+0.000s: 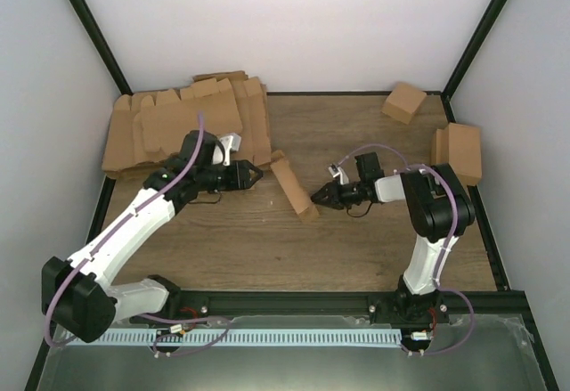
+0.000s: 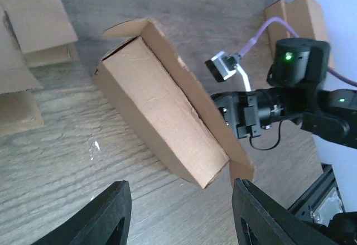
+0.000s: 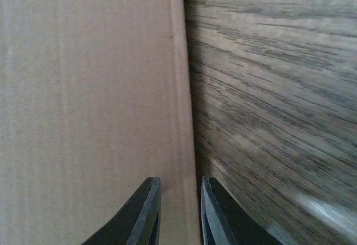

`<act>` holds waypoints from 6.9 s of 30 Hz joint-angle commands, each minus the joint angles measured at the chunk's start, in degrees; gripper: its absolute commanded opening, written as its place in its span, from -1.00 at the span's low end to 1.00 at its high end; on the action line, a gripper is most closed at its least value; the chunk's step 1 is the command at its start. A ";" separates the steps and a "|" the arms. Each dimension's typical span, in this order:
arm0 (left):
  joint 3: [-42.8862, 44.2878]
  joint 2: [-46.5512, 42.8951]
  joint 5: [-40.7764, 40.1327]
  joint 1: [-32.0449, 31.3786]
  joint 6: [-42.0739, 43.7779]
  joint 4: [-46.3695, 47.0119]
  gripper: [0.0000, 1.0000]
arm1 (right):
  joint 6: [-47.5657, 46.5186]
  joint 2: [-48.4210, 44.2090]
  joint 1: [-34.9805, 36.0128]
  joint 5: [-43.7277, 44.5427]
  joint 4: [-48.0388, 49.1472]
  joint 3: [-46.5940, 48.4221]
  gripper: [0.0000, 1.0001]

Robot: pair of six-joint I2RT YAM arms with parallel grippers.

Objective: Fold the paper box

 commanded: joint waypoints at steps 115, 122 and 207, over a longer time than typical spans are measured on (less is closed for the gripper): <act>11.64 -7.91 -10.84 4.76 5.78 -8.64 0.04 | -72.34 -16.98 33.87 44.73 -37.93 17.96 0.10; 10.39 -6.43 -9.47 4.70 5.74 -6.99 0.04 | -74.50 -18.73 33.43 48.06 -39.55 18.64 0.33; -37.30 -15.13 -1.14 4.45 -16.72 23.75 -0.29 | 26.99 -36.50 31.90 51.98 4.44 -14.91 -0.42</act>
